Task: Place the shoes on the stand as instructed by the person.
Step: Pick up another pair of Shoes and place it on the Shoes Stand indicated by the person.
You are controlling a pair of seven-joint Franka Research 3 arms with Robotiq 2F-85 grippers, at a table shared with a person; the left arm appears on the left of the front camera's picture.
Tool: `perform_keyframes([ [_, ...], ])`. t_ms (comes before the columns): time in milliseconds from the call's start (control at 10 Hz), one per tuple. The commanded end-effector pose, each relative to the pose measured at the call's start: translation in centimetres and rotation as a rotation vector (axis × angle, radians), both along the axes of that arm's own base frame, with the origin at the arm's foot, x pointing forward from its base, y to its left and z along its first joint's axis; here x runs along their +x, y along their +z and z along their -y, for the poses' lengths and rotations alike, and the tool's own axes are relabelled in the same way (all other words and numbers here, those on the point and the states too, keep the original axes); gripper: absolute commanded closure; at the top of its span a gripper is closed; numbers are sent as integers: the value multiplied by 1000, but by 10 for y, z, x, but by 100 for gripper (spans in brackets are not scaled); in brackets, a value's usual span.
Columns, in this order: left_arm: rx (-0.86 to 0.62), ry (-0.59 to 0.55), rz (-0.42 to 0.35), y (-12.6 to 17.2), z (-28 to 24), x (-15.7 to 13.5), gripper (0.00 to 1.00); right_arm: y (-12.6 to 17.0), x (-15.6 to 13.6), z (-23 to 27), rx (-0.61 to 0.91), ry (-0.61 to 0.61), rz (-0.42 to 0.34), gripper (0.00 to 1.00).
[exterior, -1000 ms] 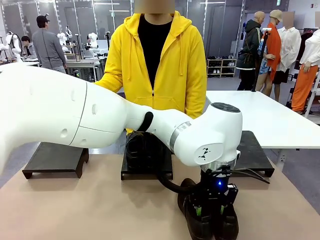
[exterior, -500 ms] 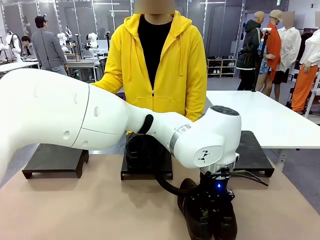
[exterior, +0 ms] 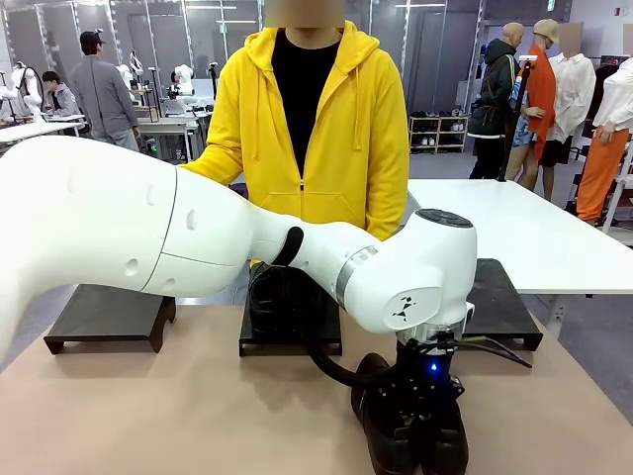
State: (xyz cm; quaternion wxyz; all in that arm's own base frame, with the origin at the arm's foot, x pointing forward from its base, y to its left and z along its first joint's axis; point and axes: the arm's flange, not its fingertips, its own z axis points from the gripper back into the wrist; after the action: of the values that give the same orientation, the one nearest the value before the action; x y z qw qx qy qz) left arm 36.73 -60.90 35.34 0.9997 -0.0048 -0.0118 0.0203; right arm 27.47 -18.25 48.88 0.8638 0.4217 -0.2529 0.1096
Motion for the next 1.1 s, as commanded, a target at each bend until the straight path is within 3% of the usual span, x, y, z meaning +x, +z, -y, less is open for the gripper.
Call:
perform_keyframes([
  [0, -10, -19, 44, 36, -7, -7, 100, 0, 0, 1, 13, 6, 19, 0],
  [400, 31, -68, 100, 132, -41, -21, 100, 0, 0, 1, 13, 6, 19, 0],
  [700, 8, -71, 149, 155, -40, -33, 100, 0, 0, 1, 13, 6, 19, 0],
  [1000, 8, -68, 120, 160, -38, -28, 100, 0, 0, 1, 13, 6, 19, 0],
])
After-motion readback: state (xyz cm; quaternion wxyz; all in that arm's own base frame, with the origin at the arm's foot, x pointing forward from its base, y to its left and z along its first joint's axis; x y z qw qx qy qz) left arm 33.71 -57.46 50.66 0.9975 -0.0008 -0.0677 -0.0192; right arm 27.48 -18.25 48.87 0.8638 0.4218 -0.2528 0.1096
